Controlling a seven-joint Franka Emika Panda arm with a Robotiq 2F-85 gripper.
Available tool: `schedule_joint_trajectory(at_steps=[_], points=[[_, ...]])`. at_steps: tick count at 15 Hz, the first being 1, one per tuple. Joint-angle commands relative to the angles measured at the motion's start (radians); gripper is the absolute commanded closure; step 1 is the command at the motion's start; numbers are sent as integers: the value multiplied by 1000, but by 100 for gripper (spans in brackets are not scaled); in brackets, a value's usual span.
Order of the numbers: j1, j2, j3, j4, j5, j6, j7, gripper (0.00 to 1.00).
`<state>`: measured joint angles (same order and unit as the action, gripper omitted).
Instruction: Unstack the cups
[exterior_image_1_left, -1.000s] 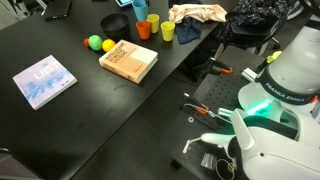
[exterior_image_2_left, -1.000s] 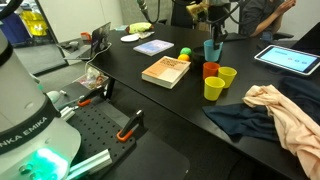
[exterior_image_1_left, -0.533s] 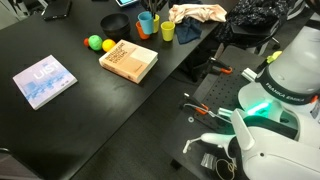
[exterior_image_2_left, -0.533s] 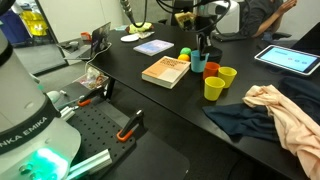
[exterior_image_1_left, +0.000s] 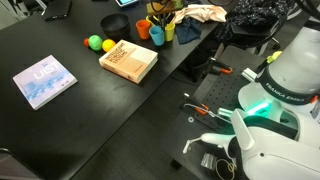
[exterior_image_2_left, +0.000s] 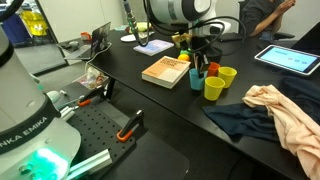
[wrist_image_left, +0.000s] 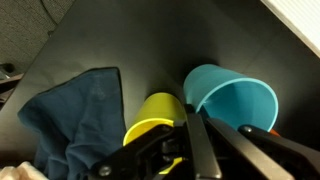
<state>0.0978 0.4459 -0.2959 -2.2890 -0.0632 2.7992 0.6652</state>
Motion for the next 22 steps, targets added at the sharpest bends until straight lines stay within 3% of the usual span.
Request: schedule_joint_trajectory(at_steps=[1, 5, 9, 10, 12, 20, 22], points=[[69, 50, -64, 4, -22, 101, 74, 97], [123, 79, -119, 8, -5, 140, 102, 97], [110, 67, -98, 6, 41, 140, 109, 96], [99, 62, -84, 5, 59, 137, 107, 71], [86, 59, -64, 6, 94, 136, 106, 63], [87, 38, -57, 34, 127, 93, 91, 3], [98, 19, -68, 60, 96, 39, 67, 0]])
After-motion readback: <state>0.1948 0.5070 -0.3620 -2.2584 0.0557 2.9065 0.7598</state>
